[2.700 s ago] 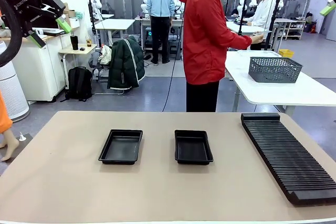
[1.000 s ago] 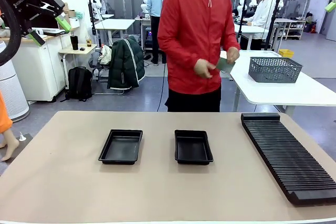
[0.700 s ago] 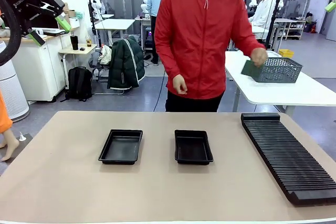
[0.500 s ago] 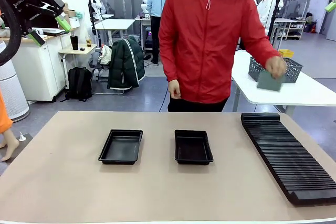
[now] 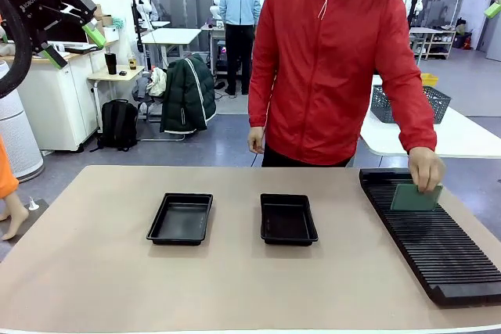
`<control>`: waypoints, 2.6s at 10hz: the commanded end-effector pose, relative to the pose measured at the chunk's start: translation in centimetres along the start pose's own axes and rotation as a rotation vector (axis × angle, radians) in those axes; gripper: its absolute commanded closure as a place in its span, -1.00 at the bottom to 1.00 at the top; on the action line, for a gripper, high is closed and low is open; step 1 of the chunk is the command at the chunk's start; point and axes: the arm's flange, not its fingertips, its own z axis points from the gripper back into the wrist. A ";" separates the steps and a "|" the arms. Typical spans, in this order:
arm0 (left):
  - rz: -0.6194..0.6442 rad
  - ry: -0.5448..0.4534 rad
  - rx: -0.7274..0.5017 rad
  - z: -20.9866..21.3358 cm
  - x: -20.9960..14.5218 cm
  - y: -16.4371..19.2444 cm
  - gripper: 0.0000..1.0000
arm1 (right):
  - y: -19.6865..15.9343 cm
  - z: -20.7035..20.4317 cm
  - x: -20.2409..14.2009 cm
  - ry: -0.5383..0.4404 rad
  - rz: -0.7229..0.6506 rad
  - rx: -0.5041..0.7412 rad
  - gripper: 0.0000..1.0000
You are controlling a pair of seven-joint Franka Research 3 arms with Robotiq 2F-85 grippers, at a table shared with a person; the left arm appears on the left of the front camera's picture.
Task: Inspect and transfer BCBs to ESD trays.
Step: Pick up the Blank PCB from the PCB Rack and place it in the left ESD tray.
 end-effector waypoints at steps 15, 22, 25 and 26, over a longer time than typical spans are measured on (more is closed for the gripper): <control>0.000 0.000 0.000 0.0 0.0 0.0 -1.00 | 0.0 0.0 -0.1 -0.001 0.000 0.014 -1.00; 0.000 0.000 0.000 0.0 0.0 0.0 -1.00 | -0.2 -7.0 0.9 0.064 0.557 -0.076 -1.00; 0.000 0.000 0.000 0.0 0.0 0.0 -1.00 | -1.6 -11.7 0.7 0.110 0.887 -0.101 -1.00; 0.000 0.000 0.000 0.0 0.0 0.0 -1.00 | -2.3 -13.1 0.7 0.133 0.957 -0.091 -1.00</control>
